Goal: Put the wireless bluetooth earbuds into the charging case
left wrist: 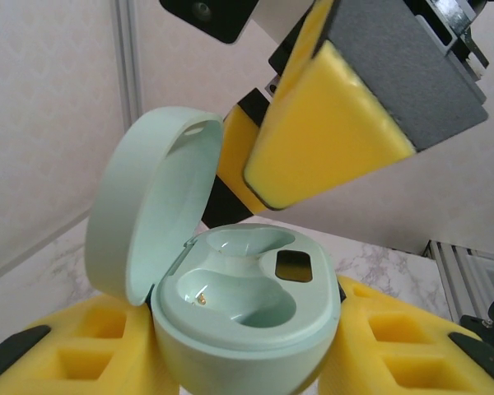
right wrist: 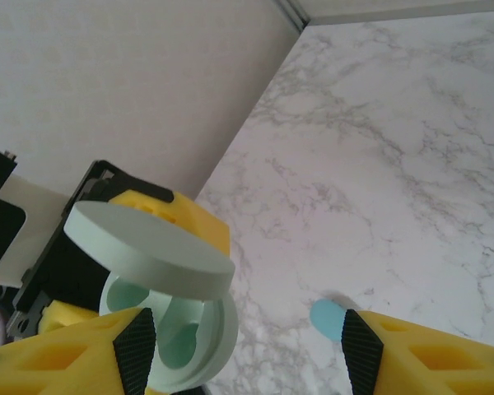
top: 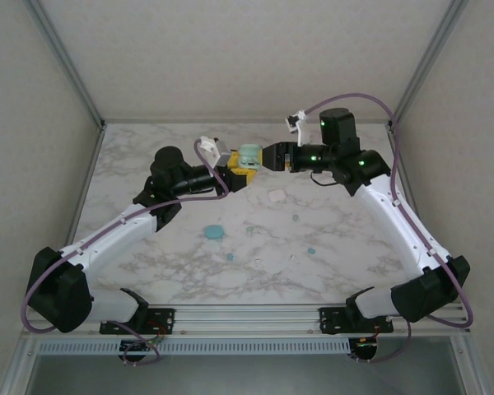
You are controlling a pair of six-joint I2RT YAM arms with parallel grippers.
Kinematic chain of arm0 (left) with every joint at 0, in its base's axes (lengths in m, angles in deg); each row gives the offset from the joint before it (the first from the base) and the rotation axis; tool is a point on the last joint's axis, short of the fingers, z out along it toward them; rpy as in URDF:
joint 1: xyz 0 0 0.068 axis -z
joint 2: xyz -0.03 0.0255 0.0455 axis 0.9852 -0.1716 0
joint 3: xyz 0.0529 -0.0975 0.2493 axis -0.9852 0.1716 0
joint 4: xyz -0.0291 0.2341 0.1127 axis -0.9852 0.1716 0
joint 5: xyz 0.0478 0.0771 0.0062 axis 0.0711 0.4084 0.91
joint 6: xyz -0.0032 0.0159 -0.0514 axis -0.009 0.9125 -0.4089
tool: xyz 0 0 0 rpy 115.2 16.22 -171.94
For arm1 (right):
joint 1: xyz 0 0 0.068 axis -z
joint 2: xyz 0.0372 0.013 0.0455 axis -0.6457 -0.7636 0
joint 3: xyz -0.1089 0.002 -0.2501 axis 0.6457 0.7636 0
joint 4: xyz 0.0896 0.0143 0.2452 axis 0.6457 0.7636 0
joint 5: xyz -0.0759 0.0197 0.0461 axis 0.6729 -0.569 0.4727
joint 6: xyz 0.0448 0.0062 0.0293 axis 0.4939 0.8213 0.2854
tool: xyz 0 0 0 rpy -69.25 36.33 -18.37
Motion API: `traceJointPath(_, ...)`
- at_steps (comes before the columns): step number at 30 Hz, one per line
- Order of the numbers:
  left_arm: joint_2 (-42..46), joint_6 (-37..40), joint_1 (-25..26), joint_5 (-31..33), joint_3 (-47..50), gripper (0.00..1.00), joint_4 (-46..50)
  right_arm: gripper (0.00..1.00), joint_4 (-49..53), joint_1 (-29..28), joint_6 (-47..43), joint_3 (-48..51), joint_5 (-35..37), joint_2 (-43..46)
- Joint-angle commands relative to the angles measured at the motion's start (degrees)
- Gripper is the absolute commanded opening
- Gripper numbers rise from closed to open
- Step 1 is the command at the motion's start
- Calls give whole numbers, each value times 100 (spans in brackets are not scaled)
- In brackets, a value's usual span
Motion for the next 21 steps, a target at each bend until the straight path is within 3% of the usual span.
traceJointPath(1, 9, -130, 43, -13, -179, 31, -309, 65, 269, 23, -278, -216, -56, 80)
traceJointPath(7, -17, -147, 45, -13, -169, 31, -323, 66, 350, 39, -316, -310, -249, 35)
traceJointPath(13, 72, -24, 34, 142, -125, 31, -229, 65, 192, 304, -224, 336, 175, 884)
traceJointPath(18, 75, -42, 34, 155, -142, 31, -248, 58, 1059, 773, -145, 512, 1640, 998)
traceJointPath(21, 120, -37, 34, 134, -125, 31, -231, 53, 1621, 1145, 3, 799, 2388, 623)
